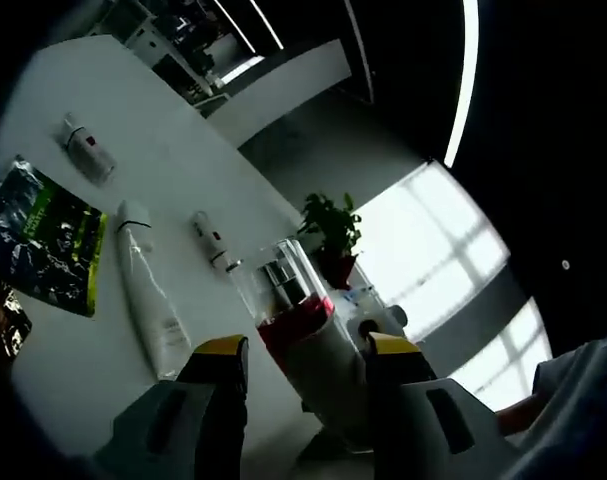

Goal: Arrange the skincare products in the storage area until every visible bottle or jar stands upright without overlapping.

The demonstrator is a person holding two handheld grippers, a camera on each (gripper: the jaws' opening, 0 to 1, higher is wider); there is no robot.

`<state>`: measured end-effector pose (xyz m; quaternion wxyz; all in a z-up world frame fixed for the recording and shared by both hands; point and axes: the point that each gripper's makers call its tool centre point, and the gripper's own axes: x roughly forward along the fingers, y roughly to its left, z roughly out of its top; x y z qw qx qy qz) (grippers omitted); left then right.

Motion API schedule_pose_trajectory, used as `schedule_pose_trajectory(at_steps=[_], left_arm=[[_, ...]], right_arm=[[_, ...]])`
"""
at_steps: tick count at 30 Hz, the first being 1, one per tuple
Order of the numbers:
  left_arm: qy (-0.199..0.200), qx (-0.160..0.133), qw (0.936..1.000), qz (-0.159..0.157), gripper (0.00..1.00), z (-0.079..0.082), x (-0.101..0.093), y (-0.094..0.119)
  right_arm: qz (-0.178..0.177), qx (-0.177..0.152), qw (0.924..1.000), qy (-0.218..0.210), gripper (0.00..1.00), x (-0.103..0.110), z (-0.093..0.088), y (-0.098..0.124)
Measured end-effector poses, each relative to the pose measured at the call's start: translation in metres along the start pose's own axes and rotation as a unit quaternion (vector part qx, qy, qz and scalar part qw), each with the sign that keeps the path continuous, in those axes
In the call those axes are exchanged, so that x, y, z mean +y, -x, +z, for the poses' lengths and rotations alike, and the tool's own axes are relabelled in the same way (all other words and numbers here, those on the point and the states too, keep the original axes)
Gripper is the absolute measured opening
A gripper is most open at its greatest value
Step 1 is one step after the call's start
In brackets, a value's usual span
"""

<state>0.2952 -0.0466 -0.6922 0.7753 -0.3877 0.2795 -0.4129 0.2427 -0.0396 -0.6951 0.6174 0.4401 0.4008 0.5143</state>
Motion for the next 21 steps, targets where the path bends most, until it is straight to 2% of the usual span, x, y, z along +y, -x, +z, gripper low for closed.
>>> schedule_pose_trajectory(at_steps=[2,8,10,13,17,21], left_arm=[[0.016,-0.002,0.9998,-0.014,0.32,-0.0006,-0.0063,-0.0014],[0.023,-0.013,0.9993,-0.027,0.3,-0.0009,-0.0118,-0.0036],[0.039,-0.007,0.9988,-0.029,0.3,-0.0029,-0.0124,-0.0031],[0.039,-0.003,0.9988,-0.031,0.29,-0.004,-0.0118,-0.0023],[0.032,-0.013,0.9989,-0.032,0.29,-0.005,-0.0125,-0.0027],[0.029,-0.001,0.9992,-0.03,0.29,-0.0062,-0.0124,-0.0023]], right_arm=[[0.003,0.001,1.0,0.003,0.27,0.0015,0.0,0.0003],[0.009,0.001,0.9999,0.006,0.27,0.004,0.0014,0.002],[0.008,0.005,0.9999,0.008,0.27,0.004,-0.0003,0.002],[0.005,0.009,0.9999,0.013,0.27,0.003,-0.0023,0.0016],[0.001,0.012,0.9997,0.021,0.27,0.002,-0.0028,0.0011],[-0.007,0.019,0.9988,0.044,0.27,0.0003,-0.0047,0.0019]])
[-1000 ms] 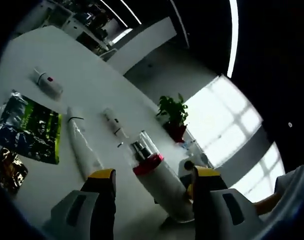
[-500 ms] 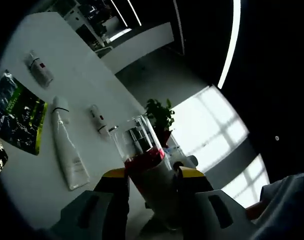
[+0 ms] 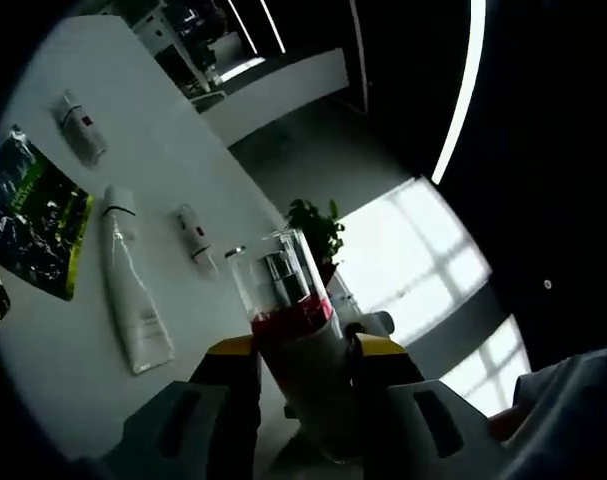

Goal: Arrange the skincare products in the storage area until every visible bottle or jar stands upright without overlapping.

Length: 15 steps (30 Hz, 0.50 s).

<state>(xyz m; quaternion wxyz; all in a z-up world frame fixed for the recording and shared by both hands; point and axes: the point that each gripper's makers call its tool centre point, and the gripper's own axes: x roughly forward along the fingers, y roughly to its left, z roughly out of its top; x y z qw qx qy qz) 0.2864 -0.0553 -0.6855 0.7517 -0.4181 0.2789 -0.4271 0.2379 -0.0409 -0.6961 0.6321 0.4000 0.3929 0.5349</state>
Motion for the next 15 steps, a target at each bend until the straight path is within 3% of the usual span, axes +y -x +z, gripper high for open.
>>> schedule_pose_trajectory(at_steps=[5,8,11,15], left_arm=[[0.003,0.006,1.0,-0.003,0.28,-0.001,0.0,0.0],[-0.015,0.022,0.9996,-0.003,0.27,-0.003,0.0,0.0],[-0.022,0.025,0.9994,-0.007,0.27,-0.003,-0.002,0.0],[-0.057,0.037,0.9977,-0.004,0.27,-0.005,-0.004,-0.001]], right_arm=[[-0.005,0.006,0.9997,0.024,0.27,-0.001,-0.002,0.001],[-0.032,0.037,0.995,0.088,0.28,-0.007,-0.005,0.004],[-0.032,0.043,0.9938,0.097,0.28,-0.005,-0.005,0.004],[-0.053,0.068,0.9847,0.152,0.28,-0.012,-0.006,0.007]])
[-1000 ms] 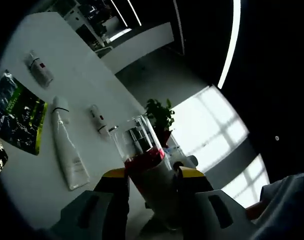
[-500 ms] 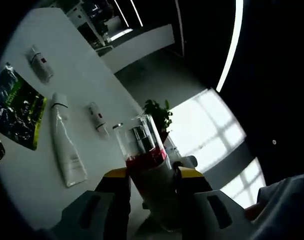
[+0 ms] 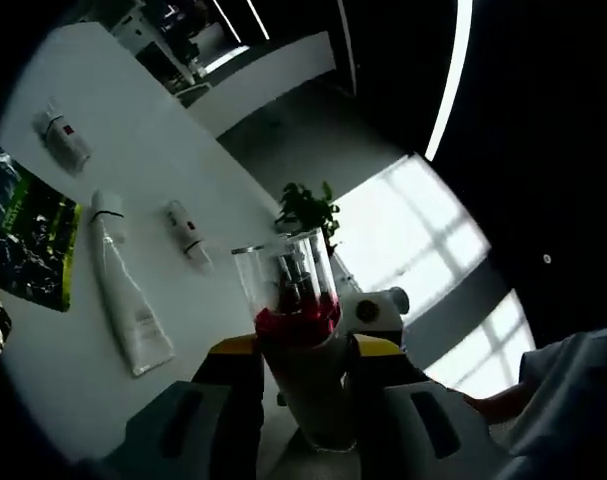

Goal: Arrange the skincare products in the storage area until every visible bottle or jar stands upright without overlapping.

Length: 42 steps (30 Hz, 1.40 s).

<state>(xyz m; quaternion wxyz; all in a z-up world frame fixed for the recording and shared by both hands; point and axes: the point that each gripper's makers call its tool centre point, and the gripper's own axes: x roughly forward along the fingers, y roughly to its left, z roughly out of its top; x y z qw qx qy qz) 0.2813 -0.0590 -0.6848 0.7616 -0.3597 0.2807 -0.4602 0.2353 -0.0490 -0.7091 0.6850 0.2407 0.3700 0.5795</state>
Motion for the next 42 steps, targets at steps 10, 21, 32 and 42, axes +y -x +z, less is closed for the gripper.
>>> schedule_pose_trajectory(at_steps=[10,21,32,42], left_arm=[[-0.114,0.046,0.9917,0.036,0.26,-0.014,0.007,-0.002],[-0.279,0.078,0.9538,0.078,0.26,-0.024,0.009,-0.008],[-0.394,0.098,0.9062,0.118,0.26,-0.029,0.012,-0.015],[-0.426,0.124,0.8839,0.148,0.26,-0.037,0.023,-0.02]], right_arm=[[-0.045,0.048,0.9939,0.089,0.29,-0.019,-0.016,-0.003],[-0.124,0.084,0.9665,0.208,0.29,-0.046,-0.019,-0.004],[-0.167,0.097,0.9321,0.306,0.29,-0.064,-0.014,-0.007],[-0.167,0.086,0.922,0.339,0.29,-0.079,-0.018,-0.01]])
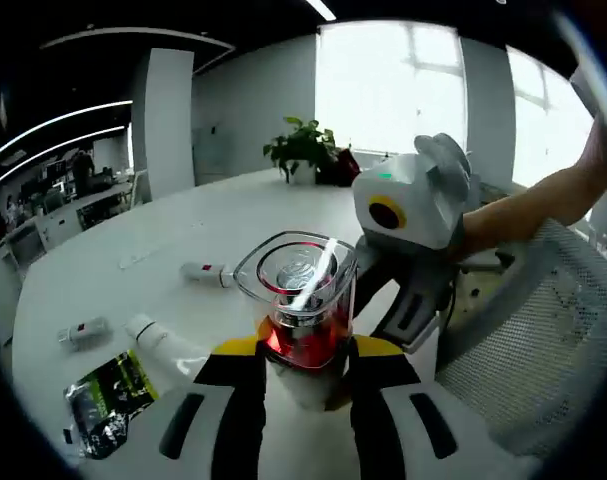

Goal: Arrange the skincare products in the storage area until every visible bottle or jar stands upright without overlapping.

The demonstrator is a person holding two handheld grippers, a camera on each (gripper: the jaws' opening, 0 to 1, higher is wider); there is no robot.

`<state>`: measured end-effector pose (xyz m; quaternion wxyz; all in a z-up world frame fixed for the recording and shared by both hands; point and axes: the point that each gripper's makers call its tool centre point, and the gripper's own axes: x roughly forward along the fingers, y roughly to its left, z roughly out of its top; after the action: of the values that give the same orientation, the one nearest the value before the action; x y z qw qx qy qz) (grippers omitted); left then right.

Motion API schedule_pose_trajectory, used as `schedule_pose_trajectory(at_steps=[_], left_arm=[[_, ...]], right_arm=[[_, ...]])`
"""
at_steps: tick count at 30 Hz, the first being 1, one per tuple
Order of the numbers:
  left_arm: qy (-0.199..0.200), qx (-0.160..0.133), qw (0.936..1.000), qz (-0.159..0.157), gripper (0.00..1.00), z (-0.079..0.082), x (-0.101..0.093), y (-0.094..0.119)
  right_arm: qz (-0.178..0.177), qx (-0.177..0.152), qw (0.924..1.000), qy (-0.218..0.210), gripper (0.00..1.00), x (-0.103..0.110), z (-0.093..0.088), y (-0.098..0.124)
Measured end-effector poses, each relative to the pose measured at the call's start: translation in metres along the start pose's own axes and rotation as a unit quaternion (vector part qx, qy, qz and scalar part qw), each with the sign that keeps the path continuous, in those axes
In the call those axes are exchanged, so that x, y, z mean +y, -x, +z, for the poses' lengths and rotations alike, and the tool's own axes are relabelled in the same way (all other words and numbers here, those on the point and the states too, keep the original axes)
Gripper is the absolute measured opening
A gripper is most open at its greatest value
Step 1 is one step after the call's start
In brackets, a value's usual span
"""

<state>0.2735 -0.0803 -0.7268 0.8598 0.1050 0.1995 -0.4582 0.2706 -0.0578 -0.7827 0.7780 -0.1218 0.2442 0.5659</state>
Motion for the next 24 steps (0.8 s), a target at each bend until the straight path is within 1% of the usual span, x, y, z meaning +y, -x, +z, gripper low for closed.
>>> schedule_pose_trajectory(at_steps=[2,3,4,7,9,11,24], left_arm=[[-0.006,0.006,1.0,0.003,0.26,-0.0021,-0.0005,-0.0017],[-0.008,0.005,0.9999,0.003,0.26,-0.0019,-0.0007,-0.0015],[-0.02,0.005,0.9998,0.006,0.26,-0.0017,0.0003,-0.0024],[-0.02,0.005,0.9998,0.005,0.26,-0.0032,0.0032,-0.0022],[-0.024,0.004,0.9997,0.006,0.26,-0.0034,0.0044,-0.0023],[-0.039,0.004,0.9992,0.008,0.27,-0.0033,0.0047,-0.0028],[-0.057,-0.004,0.9984,0.005,0.28,-0.0028,0.005,-0.0042]], right_arm=[[0.003,-0.004,1.0,0.003,0.29,-0.0001,-0.0018,-0.0017],[0.003,-0.011,0.9999,0.007,0.29,-0.0006,-0.0004,-0.002],[0.003,-0.01,0.9999,0.005,0.29,-0.0007,-0.0007,-0.002],[0.009,-0.016,0.9998,0.002,0.29,-0.0021,-0.0005,-0.003],[0.009,-0.018,0.9997,0.011,0.3,-0.0015,0.0006,-0.0034],[0.008,-0.017,0.9997,0.018,0.3,-0.0008,0.001,-0.0038],[0.004,-0.019,0.9996,0.022,0.3,-0.0014,0.0006,-0.0016]])
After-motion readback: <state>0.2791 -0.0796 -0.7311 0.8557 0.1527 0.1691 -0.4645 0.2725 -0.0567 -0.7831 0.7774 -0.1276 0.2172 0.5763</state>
